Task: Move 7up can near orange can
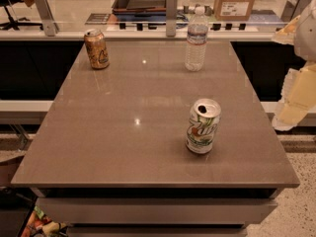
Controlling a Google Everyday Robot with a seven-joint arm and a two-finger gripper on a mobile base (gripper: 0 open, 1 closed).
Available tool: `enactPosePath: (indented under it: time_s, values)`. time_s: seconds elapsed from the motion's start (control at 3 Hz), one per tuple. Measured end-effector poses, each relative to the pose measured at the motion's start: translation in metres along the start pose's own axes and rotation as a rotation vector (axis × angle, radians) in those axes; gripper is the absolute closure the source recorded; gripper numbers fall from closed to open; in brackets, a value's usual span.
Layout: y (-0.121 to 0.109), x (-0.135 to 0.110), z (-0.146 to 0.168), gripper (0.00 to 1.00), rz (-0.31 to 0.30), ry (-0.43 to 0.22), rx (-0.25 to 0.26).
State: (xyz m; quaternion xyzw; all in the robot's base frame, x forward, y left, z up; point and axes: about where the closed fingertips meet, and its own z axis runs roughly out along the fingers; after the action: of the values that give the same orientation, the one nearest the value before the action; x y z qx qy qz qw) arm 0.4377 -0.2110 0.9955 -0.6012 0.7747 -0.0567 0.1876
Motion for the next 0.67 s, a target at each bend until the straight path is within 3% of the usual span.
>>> enactPosePath:
  time_s: [0.33, 0.67]
  values:
    - [0.0, 0.0, -0.0001, 0.0, 0.0, 0.0, 0.0]
    - [0.0002, 0.0008, 0.002, 0.0, -0.004, -0.076, -0.02]
